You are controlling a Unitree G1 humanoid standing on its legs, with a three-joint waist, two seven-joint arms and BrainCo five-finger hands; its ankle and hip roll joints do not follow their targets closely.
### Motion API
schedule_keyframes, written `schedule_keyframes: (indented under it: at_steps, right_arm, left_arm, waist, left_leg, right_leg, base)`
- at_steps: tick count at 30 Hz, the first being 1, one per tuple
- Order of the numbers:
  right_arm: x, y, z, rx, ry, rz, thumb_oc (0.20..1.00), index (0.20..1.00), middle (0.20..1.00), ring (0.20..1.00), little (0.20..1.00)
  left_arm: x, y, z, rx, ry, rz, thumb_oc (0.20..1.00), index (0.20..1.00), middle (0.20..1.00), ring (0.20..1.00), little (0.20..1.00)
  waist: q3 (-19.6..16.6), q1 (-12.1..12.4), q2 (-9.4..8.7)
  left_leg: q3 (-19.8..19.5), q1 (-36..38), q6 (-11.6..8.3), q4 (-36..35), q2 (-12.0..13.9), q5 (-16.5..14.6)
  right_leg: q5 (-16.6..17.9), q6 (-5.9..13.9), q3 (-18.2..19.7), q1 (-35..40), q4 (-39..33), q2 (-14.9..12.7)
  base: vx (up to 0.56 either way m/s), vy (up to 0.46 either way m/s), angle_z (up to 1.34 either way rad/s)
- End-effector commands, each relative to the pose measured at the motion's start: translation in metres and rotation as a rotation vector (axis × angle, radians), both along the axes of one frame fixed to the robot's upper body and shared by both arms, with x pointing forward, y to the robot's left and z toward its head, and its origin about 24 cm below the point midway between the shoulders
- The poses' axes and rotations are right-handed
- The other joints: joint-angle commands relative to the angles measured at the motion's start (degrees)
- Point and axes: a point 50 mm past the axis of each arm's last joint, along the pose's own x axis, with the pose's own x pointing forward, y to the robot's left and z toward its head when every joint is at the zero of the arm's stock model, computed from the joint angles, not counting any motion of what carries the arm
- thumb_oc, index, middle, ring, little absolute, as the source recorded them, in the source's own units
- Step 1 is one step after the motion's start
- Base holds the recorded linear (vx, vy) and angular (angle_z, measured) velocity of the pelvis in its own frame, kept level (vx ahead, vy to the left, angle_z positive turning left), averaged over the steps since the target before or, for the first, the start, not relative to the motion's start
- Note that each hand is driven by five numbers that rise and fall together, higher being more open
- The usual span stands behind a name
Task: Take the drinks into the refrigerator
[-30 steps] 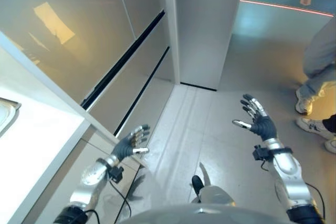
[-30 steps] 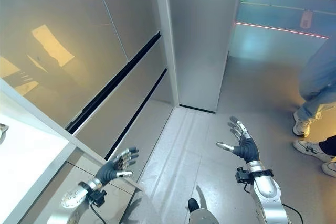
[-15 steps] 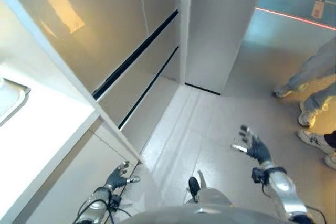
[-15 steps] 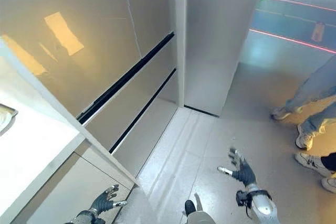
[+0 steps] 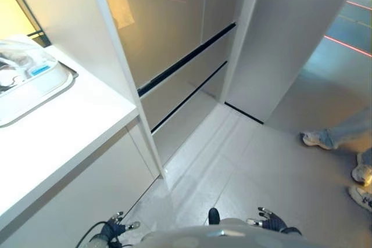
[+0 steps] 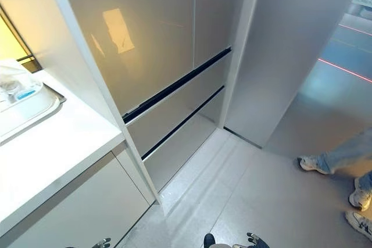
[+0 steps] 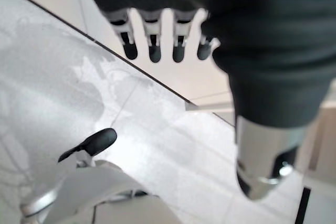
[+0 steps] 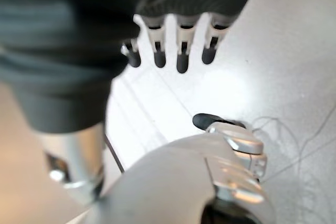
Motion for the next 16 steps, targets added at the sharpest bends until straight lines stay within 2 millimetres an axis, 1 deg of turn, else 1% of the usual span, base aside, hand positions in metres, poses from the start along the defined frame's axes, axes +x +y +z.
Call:
schedule_keyframes:
  at_steps: [1, 3, 4, 6, 7, 8, 10, 11, 12, 14, 16]
  right_arm:
    - [0.016, 0.010, -0.001, 0.045, -0.022, -0.086, 1.000, 1.000, 1.000, 1.000, 1.000]
    - [0.016, 0.012, -0.002, 0.053, -0.023, -0.125, 1.000, 1.000, 1.000, 1.000, 1.000]
    - [0.016, 0.012, -0.002, 0.053, -0.023, -0.125, 1.000, 1.000, 1.000, 1.000, 1.000]
    - [0.020, 0.013, -0.001, 0.046, -0.035, -0.103, 1.000, 1.000, 1.000, 1.000, 1.000]
    - [0.020, 0.013, -0.001, 0.046, -0.035, -0.103, 1.000, 1.000, 1.000, 1.000, 1.000]
    - [0.023, 0.012, 0.000, 0.041, -0.046, -0.105, 1.000, 1.000, 1.000, 1.000, 1.000]
    - [0.025, 0.012, 0.000, 0.038, -0.050, -0.102, 1.000, 1.000, 1.000, 1.000, 1.000]
    - [0.028, 0.012, 0.001, 0.033, -0.063, -0.106, 1.000, 1.000, 1.000, 1.000, 1.000]
    - [0.028, 0.012, 0.001, 0.033, -0.063, -0.106, 1.000, 1.000, 1.000, 1.000, 1.000]
    - [0.036, 0.015, 0.003, 0.030, -0.085, -0.084, 1.000, 1.000, 1.000, 1.000, 1.000]
    - [0.039, 0.015, 0.004, 0.028, -0.091, -0.072, 1.000, 1.000, 1.000, 1.000, 1.000]
  left_arm:
    - [0.017, 0.000, 0.003, -0.019, -0.068, 0.092, 1.000, 1.000, 1.000, 1.000, 1.000]
    - [0.019, -0.003, 0.003, -0.032, -0.078, 0.100, 1.000, 1.000, 1.000, 1.000, 1.000]
    - [0.020, -0.003, 0.003, -0.032, -0.078, 0.100, 1.000, 1.000, 1.000, 1.000, 1.000]
    - [0.021, -0.005, 0.002, -0.036, -0.080, 0.111, 1.000, 1.000, 1.000, 1.000, 1.000]
    - [0.021, -0.005, 0.002, -0.036, -0.080, 0.111, 1.000, 1.000, 1.000, 1.000, 1.000]
    - [0.021, -0.007, 0.001, -0.041, -0.078, 0.115, 1.000, 1.000, 1.000, 1.000, 1.000]
    - [0.022, -0.007, 0.001, -0.042, -0.077, 0.118, 1.000, 1.000, 1.000, 1.000, 1.000]
    - [0.023, -0.008, 0.001, -0.042, -0.078, 0.118, 1.000, 1.000, 1.000, 1.000, 1.000]
    - [0.023, -0.008, 0.001, -0.042, -0.078, 0.118, 1.000, 1.000, 1.000, 1.000, 1.000]
    - [0.027, -0.010, 0.001, -0.038, -0.085, 0.110, 1.000, 1.000, 1.000, 1.000, 1.000]
    - [0.028, -0.010, 0.002, -0.037, -0.088, 0.110, 1.000, 1.000, 1.000, 1.000, 1.000]
  waist:
    - [0.85, 0.84, -0.74]
    - [1.06, 1.39, -1.10]
    - [1.06, 1.30, -1.11]
    - [1.07, 2.12, -1.54]
    - [1.08, 2.03, -1.55]
    - [1.01, 2.70, -1.91]
    - [1.00, 2.83, -2.11]
    - [1.01, 3.40, -2.44]
    - [1.00, 3.31, -2.45]
    - [1.01, 3.84, -2.98]
    - [0.95, 4.00, -3.11]
  left_leg:
    - [-4.65, -3.61, 2.81, 4.07, -2.77, -3.30]
    - [-7.07, -4.35, 2.54, 3.52, -2.70, -2.34]
    - [-7.17, -4.37, 2.54, 3.53, -2.71, -2.32]
    - [-9.34, -4.94, 2.19, 2.78, -2.59, -1.36]
    - [-9.44, -4.93, 2.19, 2.77, -2.61, -1.33]
    - [-10.68, -5.22, 1.94, 2.30, -2.46, -0.71]
    - [-11.39, -5.39, 1.83, 2.01, -2.43, -0.33]
    - [-12.98, -5.98, 1.51, 1.30, -2.23, 0.51]
    - [-13.07, -5.99, 1.51, 1.27, -2.24, 0.54]
    - [-14.34, -6.97, 1.32, 0.44, -2.10, 1.50]
    - [-14.63, -7.35, 1.25, 0.29, -2.02, 1.75]
  right_leg:
    - [-2.38, 5.13, 0.40, -0.99, 4.92, -2.99]
    - [-2.81, 4.65, -1.91, -0.38, 4.69, -3.38]
    - [-2.82, 4.65, -2.00, -0.35, 4.67, -3.41]
    - [-3.03, 4.27, -4.40, 0.48, 4.21, -3.77]
    - [-3.04, 4.27, -4.50, 0.53, 4.18, -3.79]
    - [-3.16, 4.03, -5.86, 1.17, 3.64, -3.87]
    - [-3.17, 3.95, -6.71, 1.45, 3.39, -3.93]
    - [-3.20, 3.78, -8.10, 1.85, 2.69, -3.93]
    - [-3.20, 3.77, -8.20, 1.87, 2.65, -3.94]
    - [-2.92, 3.68, -9.37, 1.89, 1.63, -3.89]
    - [-2.81, 3.74, -9.66, 1.76, 1.35, -3.90]
  base:
    - [-0.02, -0.025, 0.38]
    - [-0.03, -0.042, 0.56]
    - [-0.03, -0.039, 0.65]
    - [-0.01, -0.041, 0.50]
    - [-0.01, -0.068, 0.39]
    - [-0.01, -0.040, 0.30]
    - [-0.03, -0.053, 0.47]
    - [-0.04, -0.055, 0.49]
    - [-0.07, -0.073, 0.41]
    - [-0.04, -0.042, 0.37]
    - [-0.02, -0.017, 0.40]
